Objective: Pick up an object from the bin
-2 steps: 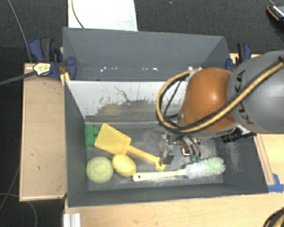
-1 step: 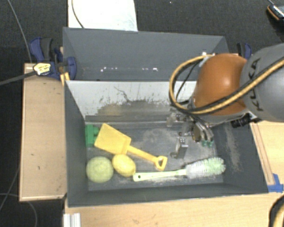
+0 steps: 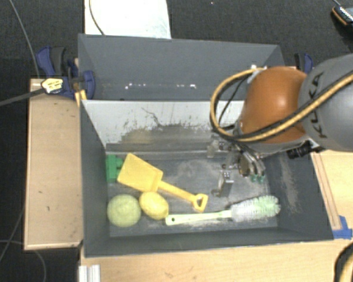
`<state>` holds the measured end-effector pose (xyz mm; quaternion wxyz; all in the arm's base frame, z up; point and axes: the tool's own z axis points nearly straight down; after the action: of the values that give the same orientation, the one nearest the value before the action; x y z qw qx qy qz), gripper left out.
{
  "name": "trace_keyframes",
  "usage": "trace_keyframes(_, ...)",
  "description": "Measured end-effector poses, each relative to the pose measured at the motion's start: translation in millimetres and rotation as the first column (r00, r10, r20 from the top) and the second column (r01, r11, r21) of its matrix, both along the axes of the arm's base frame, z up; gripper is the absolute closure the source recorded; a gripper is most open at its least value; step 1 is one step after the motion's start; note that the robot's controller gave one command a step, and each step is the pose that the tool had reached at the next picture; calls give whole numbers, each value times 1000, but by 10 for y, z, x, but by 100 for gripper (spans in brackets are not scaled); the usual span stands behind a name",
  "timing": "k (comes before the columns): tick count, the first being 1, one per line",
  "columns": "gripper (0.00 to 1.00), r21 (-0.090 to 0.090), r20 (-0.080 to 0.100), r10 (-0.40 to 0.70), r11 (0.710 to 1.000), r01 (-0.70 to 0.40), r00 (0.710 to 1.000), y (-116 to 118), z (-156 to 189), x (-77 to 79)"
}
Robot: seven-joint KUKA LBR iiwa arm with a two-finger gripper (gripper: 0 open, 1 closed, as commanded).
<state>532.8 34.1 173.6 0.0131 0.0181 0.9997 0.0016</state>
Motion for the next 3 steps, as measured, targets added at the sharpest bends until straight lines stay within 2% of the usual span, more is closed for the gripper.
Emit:
trace_keyframes(1,0,0,4,3,1000,-3,1000,-212,-84,2)
trace_keyframes(2,0,-8,7,275,961,-275,961,-127,165,-164)
trace_keyframes(3,0,-5,3,109,994,-109,994,-927,-625,-372)
